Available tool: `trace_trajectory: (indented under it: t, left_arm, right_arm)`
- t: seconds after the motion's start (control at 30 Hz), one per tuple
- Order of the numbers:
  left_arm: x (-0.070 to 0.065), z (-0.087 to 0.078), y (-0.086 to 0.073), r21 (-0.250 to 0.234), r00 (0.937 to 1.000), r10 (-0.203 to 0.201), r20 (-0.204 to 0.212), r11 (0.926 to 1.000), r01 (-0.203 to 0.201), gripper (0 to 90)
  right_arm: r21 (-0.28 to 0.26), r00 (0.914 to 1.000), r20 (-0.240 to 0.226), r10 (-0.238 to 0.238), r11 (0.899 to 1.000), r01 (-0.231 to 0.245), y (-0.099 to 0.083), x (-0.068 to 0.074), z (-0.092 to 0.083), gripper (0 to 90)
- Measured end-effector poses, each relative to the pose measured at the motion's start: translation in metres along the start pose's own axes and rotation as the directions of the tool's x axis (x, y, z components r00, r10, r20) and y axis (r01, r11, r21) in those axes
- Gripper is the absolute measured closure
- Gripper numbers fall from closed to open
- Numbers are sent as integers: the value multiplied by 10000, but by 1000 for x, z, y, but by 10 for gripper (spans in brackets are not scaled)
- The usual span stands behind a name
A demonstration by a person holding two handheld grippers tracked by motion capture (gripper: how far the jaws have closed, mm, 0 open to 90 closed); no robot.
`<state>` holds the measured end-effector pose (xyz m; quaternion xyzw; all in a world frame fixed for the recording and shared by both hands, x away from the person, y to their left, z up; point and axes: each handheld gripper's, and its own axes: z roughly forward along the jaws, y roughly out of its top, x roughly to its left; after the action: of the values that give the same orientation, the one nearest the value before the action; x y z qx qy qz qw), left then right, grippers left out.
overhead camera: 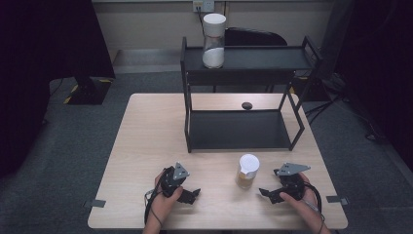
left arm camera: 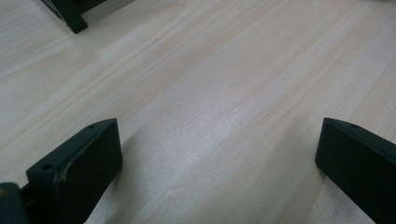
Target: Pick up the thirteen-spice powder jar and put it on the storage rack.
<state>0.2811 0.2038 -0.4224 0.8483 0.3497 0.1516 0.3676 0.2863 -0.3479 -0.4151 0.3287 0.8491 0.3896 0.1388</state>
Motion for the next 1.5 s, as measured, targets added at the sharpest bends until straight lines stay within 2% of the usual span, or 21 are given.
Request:
trace_trajectory:
  t: [0.13, 0.53, 0.73, 0.87, 1.13, 1.27, 1.5]
  left_arm:
    - [0, 0, 0, -1, 10000, -1, 0, 10000, 1, 0]
    - [0, 0, 0, 0, 10000, -3, 1, 10000, 3, 0]
    - [0, 0, 0, 1, 10000, -4, 2, 10000, 4, 0]
    - [0, 0, 0, 0, 10000, -2, 1, 10000, 2, 0]
    - [0, 0, 0, 1, 10000, -3, 2, 10000, 3, 0]
    - [0, 0, 0, -1, 10000, -3, 0, 10000, 3, 0]
    - [0, 0, 0, 1, 10000, -2, 1, 10000, 2, 0]
  right_arm:
    - [-122, 9997, -47, -232, 9997, 231, 8, 4, 0, 11]
    - [-650, 9960, -883, -108, 9979, 50, 25, 7, 11, 10]
    - [-837, 9946, -1015, -201, 9964, 116, 34, 13, 18, 22]
    - [-1153, 9950, -966, -234, 9933, 122, 36, 19, 23, 61]
    - [-1650, 9954, -959, -17, 9862, -142, 33, 20, 28, 236]
    - [-1799, 9943, -1060, -73, 9836, -119, 30, 19, 29, 269]
    - [-1644, 9954, -918, -255, 9863, 101, 36, 21, 27, 283]
